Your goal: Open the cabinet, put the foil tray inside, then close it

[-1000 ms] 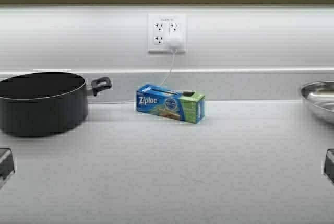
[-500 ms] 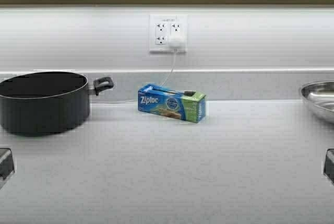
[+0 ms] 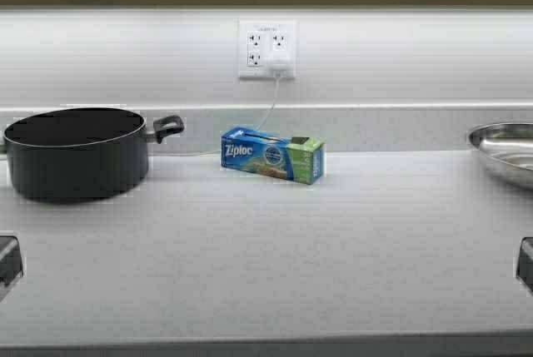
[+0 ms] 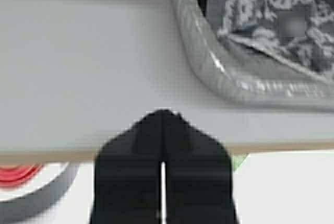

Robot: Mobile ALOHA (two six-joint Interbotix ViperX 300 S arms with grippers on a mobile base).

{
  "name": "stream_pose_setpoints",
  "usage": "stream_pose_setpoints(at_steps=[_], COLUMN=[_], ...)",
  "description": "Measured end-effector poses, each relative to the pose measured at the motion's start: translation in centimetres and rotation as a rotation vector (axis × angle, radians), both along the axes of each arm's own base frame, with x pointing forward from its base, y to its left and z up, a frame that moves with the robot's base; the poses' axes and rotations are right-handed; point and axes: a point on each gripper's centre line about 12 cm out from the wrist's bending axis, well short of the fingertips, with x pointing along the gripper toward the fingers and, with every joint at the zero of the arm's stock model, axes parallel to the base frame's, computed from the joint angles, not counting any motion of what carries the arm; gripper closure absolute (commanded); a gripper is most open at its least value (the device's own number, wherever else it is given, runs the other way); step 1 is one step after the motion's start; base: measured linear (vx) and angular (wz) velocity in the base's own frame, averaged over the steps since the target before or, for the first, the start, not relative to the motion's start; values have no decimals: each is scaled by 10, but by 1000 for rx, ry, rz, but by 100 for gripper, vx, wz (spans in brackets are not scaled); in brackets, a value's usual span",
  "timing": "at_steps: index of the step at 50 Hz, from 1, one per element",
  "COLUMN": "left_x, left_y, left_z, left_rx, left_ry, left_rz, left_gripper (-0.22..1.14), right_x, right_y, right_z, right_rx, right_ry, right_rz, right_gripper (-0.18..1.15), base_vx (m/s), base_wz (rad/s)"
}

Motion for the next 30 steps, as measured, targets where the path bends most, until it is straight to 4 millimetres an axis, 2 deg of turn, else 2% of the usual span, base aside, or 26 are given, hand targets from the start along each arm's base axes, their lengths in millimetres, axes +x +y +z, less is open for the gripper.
stream_pose_setpoints(at_steps=[16,30], left_x=[3,13], left_y=[-1,-4], left_z=[1,-8], left_rx=[14,43], left_ry=[-1,23], left_rz=[-2,-11], left_gripper=[87,87], right_x=[-3,-4], right_y=[-5,-5], right_z=[1,-12], right_rx=[-58,-106], right_ry=[1,22], right_rz=[-17,-2], right_gripper=[90,90], base_vx=[-27,-24], base_wz=[1,8])
